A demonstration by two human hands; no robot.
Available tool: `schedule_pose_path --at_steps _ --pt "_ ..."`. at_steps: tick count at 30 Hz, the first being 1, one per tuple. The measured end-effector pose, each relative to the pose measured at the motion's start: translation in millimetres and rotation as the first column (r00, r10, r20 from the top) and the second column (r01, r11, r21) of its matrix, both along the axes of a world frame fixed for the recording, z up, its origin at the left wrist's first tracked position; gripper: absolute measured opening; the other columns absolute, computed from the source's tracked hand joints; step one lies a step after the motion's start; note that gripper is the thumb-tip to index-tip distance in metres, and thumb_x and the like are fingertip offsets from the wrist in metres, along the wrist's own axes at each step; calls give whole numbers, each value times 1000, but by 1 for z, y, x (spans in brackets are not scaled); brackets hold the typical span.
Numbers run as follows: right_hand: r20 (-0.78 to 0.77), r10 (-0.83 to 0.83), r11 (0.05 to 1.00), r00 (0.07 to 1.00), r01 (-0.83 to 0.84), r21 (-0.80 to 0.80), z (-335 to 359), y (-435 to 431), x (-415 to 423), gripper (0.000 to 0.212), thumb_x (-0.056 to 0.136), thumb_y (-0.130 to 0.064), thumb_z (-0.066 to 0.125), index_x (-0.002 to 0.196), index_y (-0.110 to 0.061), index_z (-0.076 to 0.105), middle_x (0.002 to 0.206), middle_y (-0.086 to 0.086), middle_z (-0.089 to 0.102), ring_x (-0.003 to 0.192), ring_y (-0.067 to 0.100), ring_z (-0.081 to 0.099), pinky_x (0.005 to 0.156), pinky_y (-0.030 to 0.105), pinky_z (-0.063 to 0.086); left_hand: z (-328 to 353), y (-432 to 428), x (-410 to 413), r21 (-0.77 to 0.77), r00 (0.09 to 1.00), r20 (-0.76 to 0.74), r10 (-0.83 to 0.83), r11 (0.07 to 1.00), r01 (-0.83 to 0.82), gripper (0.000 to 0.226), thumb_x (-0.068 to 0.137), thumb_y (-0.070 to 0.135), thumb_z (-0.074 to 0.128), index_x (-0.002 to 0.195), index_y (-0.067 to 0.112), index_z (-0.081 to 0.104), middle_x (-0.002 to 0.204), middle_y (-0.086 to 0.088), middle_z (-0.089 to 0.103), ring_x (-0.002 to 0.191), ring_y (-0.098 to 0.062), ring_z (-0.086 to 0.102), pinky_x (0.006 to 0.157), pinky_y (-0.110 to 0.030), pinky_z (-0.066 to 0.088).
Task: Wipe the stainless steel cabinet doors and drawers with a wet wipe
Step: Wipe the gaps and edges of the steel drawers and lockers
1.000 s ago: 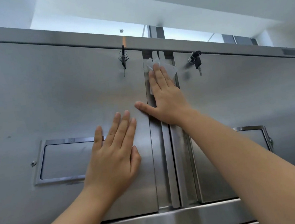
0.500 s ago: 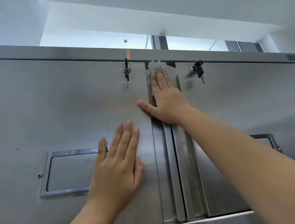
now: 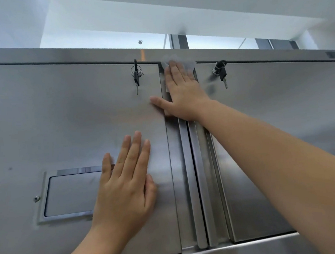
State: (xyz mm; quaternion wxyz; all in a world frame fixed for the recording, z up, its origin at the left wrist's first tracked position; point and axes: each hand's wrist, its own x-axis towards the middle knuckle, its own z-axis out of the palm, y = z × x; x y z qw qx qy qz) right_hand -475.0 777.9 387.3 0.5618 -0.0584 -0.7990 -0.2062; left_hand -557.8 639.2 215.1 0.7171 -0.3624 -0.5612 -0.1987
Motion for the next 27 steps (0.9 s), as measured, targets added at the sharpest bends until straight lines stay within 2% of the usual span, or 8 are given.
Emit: schedule_pose_path --at_steps 4,11,21,27 --pt "-29 28 1000 999 -29 -5 -3 2 -4 90 90 -64 27 147 -4 -8 154 12 -17 141 21 -18 112 34 -12 0 0 -1 0 1000 -4 1 1000 -1 58 83 23 34 137 4 41 146 -13 33 136 -23 25 109 -42 14" --pt "-30 87 996 996 -88 -16 -33 4 -6 90 89 -64 28 147 -6 -9 154 10 -18 141 20 -18 113 34 -8 -1 -1 0 6 1000 7 26 1000 -26 58 84 23 34 139 3 40 147 -13 31 136 -24 24 108 -45 14" --pt "-20 95 995 995 -96 -28 -106 2 -5 89 90 -61 27 145 -2 -10 154 13 -19 141 22 -19 117 39 -2 -3 -1 0 27 999 16 34 999 -35 58 84 22 33 139 2 40 147 -15 32 135 -27 29 108 -45 15" --pt "-3 144 988 990 -143 -65 -156 -2 -3 88 91 -57 33 145 -1 -10 153 15 -18 141 25 -19 116 39 -1 -5 -1 1 2 998 51 24 1000 -24 59 85 22 32 141 3 36 148 -15 30 137 -28 27 109 -48 16"
